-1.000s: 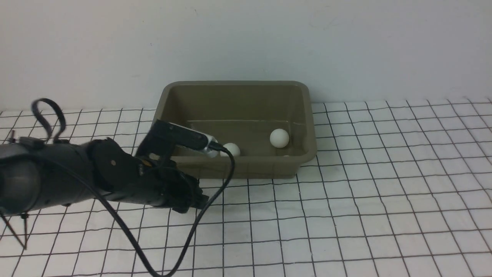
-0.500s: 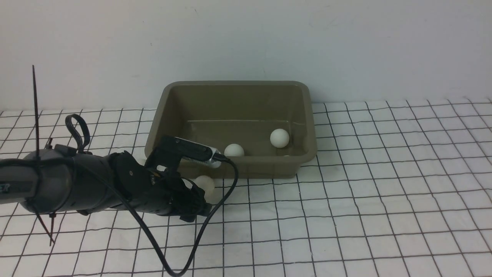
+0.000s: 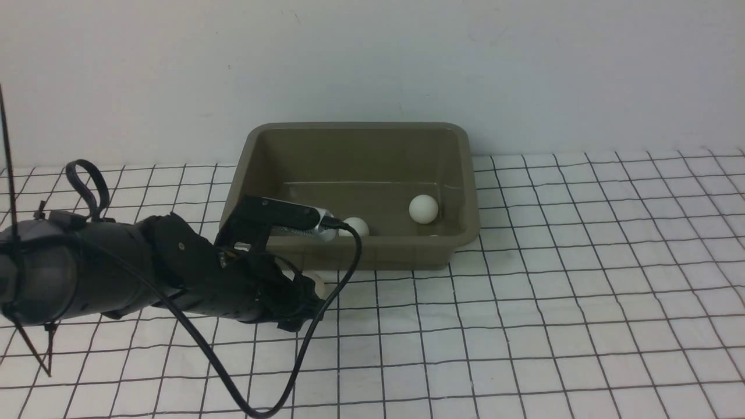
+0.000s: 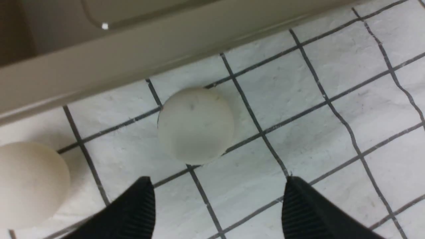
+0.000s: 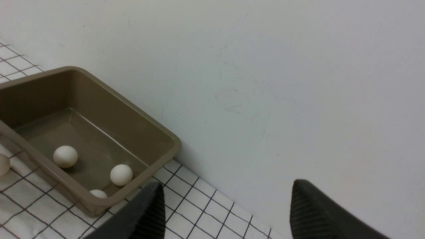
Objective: Put the table tennis balls into the box on the white checkered tablecloth.
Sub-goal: 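Reach for and grasp a ping pong ball on the table beside the basket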
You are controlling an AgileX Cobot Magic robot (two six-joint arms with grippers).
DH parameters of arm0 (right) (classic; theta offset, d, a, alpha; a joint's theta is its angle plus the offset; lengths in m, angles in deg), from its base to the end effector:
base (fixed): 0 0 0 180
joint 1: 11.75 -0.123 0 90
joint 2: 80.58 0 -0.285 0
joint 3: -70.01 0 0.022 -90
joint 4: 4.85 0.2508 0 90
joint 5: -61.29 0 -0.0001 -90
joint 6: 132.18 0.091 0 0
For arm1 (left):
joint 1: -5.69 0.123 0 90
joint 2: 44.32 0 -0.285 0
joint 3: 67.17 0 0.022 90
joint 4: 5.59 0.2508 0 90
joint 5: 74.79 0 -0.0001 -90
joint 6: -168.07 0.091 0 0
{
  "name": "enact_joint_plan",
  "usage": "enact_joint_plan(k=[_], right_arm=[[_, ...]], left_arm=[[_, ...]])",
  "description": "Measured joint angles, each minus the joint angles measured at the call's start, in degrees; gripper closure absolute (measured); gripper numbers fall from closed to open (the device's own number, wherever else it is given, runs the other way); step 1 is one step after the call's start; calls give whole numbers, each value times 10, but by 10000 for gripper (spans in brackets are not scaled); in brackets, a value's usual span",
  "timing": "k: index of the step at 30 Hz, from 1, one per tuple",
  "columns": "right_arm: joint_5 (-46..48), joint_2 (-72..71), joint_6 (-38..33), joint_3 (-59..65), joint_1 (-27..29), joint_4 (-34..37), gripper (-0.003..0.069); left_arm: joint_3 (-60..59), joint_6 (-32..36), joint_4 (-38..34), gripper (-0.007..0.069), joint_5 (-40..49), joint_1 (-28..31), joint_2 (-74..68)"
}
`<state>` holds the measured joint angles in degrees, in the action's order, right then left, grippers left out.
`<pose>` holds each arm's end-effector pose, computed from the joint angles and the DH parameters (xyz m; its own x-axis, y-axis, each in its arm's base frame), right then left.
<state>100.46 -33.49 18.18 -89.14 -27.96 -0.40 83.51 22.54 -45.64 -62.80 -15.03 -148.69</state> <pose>0.1111 0.0370 0.4196 -0.1094 -0.4908 -0.8644 -0.4147 0.8128 -0.4091 0.2965 -0.1252 0.1698 -0.7803 0.2036 -0.5914 0.3599 0.9195 -0.1584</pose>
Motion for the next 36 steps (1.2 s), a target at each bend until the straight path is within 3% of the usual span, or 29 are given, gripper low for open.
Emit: enact_joint_plan(k=[15, 36], right_arm=[[0, 0, 0, 0, 0, 0, 197], [0, 0, 0, 0, 0, 0, 197]], left_arm=[[3, 53, -33, 163, -35, 0, -4], [38, 61, -33, 163, -75, -16, -68]])
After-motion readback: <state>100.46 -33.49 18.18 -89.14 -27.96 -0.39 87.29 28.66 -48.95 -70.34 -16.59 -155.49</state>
